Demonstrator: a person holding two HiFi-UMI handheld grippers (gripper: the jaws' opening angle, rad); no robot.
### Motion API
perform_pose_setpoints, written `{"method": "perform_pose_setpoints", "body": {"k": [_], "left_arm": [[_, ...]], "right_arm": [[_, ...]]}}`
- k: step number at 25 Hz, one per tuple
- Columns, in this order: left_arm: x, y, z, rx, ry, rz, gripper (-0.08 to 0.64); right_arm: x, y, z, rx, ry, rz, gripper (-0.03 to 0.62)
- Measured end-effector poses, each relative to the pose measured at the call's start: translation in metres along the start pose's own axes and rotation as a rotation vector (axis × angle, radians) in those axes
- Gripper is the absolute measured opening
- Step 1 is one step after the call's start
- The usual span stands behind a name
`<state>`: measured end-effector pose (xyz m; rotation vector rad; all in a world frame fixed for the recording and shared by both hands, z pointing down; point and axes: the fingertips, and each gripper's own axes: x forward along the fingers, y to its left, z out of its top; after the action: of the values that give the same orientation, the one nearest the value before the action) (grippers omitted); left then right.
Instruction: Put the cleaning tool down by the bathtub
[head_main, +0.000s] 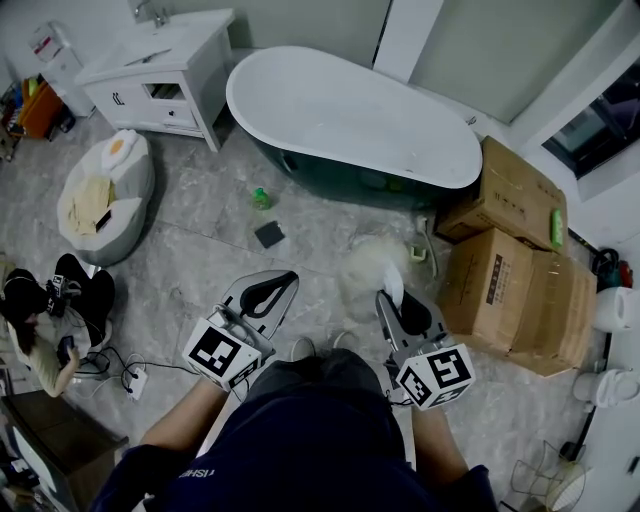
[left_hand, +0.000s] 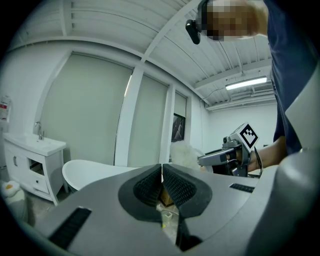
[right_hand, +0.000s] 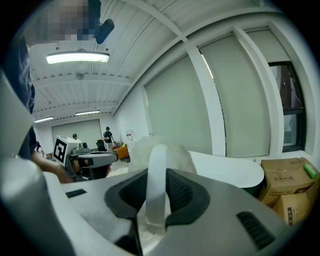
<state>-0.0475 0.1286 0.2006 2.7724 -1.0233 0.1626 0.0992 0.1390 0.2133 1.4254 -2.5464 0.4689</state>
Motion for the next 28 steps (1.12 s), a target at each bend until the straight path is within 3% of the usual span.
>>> {"method": "perform_pose_setpoints", "body": {"k": [19,28], "left_arm": [[0.1,0.055,0.005,-0.016,0.036,0.071,0.037],[0.168,0.085,0.008,-0.065,0.067,0.168,0.037]], "right_arm": [[0.082,-0.098,0.028,0.0,0.017,0.068,0.095],[0.134,-0.164,0.038,-0.008,0.062,0.154,0.095]]}}
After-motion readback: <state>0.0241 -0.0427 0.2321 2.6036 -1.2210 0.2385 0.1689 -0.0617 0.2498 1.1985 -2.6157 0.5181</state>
